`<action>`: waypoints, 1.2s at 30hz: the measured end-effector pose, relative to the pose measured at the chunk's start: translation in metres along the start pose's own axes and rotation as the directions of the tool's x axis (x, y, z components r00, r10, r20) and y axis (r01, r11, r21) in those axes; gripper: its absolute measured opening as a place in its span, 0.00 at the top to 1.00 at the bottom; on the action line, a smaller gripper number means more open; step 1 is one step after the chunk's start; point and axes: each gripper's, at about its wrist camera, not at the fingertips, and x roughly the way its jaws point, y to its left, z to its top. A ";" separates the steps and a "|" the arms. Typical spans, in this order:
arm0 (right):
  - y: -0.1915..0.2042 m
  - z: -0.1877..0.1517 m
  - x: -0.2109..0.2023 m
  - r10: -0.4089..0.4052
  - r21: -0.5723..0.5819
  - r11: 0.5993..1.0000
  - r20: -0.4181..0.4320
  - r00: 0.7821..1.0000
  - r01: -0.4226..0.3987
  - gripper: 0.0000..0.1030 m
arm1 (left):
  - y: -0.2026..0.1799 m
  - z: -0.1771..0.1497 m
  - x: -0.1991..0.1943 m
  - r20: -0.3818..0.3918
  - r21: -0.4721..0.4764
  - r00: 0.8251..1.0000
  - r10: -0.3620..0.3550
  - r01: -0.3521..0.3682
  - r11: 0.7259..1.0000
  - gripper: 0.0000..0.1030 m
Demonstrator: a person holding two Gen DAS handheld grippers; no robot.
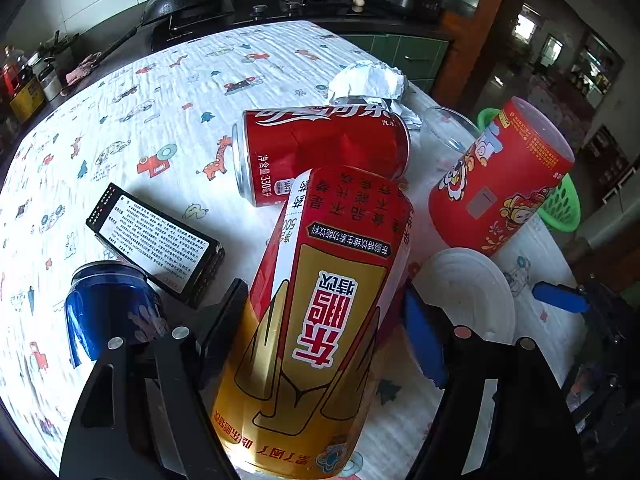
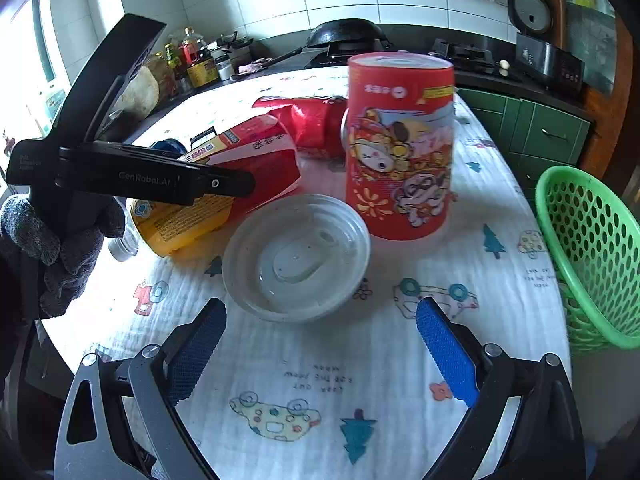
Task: Collect trash
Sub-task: 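Grasp the white plastic lid with the right tool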
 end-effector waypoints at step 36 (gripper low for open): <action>0.020 0.004 0.016 -0.040 -0.050 0.998 -0.009 0.999 0.039 0.15 | 0.005 -0.008 -0.025 0.040 -0.038 0.997 -0.070 0.071 0.997 0.30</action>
